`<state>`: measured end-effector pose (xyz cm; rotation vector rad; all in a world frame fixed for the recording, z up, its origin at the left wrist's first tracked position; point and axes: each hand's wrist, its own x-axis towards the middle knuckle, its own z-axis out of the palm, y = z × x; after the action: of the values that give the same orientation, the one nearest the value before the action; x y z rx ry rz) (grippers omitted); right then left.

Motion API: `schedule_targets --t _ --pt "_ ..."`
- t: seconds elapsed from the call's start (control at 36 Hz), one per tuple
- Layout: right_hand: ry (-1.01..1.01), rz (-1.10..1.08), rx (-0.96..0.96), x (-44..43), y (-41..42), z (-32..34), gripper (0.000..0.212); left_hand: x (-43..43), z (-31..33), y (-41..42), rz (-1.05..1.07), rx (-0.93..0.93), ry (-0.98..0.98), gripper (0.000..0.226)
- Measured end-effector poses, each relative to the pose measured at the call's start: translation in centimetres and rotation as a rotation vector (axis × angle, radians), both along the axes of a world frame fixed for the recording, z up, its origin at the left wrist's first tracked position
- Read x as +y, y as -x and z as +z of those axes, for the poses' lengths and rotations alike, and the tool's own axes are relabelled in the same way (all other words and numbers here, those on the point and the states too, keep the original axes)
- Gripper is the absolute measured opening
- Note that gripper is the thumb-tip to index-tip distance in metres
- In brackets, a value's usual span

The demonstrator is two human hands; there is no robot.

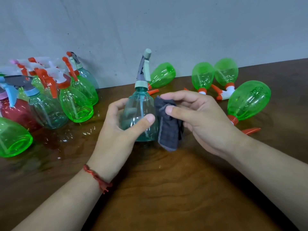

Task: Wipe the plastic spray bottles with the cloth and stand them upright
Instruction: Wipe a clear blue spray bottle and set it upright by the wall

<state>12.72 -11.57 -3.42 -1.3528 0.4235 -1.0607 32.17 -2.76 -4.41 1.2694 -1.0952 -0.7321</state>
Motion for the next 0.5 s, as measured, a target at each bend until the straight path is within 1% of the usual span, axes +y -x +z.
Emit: schedule_targets --t 0.06,0.11,0.17,0.22,0.33,0.44,0.5 --pt "-0.005 -0.077 -0.030 -0.4 0.1 0.1 0.029 0.0 0.4 -0.1 0.006 0.093 0.013 0.064" --pt "-0.005 -0.126 -0.020 -0.8 0.2 0.1 0.029 0.2 0.9 0.0 -0.035 0.208 0.013 0.054" --pt "0.006 -0.126 0.013 -0.8 0.2 -0.1 0.028 0.3 0.9 0.0 -0.099 0.239 0.003 0.048" --pt "0.016 -0.111 0.017 -0.5 0.1 -0.1 0.028 0.4 0.7 0.1 -0.127 0.225 -0.013 0.045" --pt "0.059 -0.104 0.005 -0.1 -0.1 0.0 0.028 0.2 0.6 0.0 -0.104 0.173 -0.008 0.038" --pt "0.089 -0.085 0.011 0.3 -0.4 -0.4 0.029 0.3 0.6 0.2 -0.099 0.085 0.027 0.043" --pt "0.093 -0.072 -0.002 0.4 -0.5 -0.4 0.028 0.6 0.8 0.5 -0.044 -0.009 0.039 0.044"
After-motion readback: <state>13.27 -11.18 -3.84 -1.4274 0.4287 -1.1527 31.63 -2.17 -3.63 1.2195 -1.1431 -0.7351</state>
